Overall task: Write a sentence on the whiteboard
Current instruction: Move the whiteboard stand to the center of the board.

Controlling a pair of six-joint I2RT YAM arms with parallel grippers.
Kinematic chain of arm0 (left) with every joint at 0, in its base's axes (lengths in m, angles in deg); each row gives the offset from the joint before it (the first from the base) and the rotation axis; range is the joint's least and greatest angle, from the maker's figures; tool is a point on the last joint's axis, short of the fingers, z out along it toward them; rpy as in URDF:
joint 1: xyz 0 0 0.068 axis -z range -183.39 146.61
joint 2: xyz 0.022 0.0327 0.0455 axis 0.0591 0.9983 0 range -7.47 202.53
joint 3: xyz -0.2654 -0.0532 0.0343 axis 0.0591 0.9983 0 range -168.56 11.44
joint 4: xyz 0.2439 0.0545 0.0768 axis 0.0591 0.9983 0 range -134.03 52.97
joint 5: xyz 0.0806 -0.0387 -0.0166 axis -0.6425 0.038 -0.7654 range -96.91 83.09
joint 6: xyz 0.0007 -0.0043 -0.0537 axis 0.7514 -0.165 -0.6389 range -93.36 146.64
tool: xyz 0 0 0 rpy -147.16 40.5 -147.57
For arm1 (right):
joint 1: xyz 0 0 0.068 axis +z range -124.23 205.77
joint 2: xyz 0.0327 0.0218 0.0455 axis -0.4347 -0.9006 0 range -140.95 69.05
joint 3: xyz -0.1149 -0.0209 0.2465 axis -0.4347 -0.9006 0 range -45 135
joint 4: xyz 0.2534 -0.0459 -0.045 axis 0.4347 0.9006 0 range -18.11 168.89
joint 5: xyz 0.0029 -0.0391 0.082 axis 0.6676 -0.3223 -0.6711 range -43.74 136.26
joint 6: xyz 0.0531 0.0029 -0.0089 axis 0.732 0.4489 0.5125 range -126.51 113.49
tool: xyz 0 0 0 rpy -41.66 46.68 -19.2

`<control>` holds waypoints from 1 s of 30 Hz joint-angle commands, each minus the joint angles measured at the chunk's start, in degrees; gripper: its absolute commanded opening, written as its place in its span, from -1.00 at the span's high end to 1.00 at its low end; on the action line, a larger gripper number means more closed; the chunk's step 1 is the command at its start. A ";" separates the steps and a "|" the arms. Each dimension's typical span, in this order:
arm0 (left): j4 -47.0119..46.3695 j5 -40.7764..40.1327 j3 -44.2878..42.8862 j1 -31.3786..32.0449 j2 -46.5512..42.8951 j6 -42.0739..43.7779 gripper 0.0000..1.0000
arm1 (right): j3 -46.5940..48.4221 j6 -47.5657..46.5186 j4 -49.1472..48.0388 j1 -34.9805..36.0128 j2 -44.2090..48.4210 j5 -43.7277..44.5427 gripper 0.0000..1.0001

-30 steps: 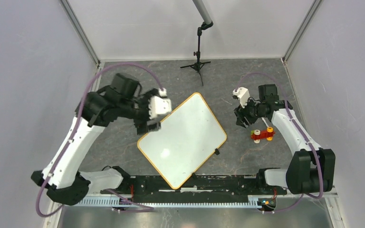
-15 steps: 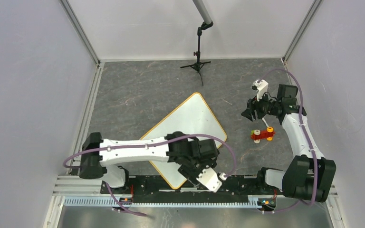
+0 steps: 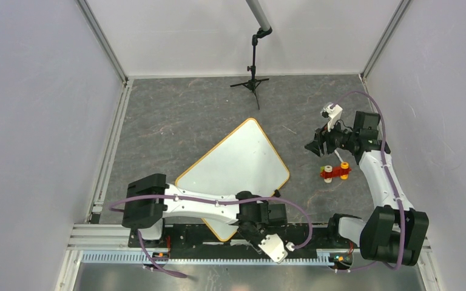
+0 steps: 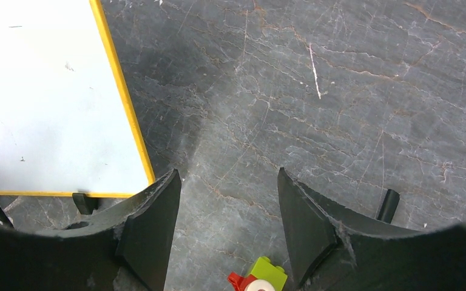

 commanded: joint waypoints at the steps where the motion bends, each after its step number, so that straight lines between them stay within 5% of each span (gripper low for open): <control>1: -3.59 -3.39 2.42 -0.17 1.52 2.62 -0.12 | -0.57 -0.73 -0.67 -0.28 0.70 -0.96 -0.32; 8: -3.30 -5.68 4.27 -1.54 2.50 4.66 -0.01 | -0.92 -0.90 -0.49 -0.45 0.98 -1.30 -0.33; 25: 3.20 -6.15 -1.19 -6.40 6.81 15.67 0.78 | -0.83 -1.55 0.08 -0.71 0.47 -1.30 -0.34; 30: 4.27 -6.01 -3.88 -8.71 8.98 19.67 0.86 | -1.07 -1.89 0.28 -0.80 0.26 -1.16 -0.34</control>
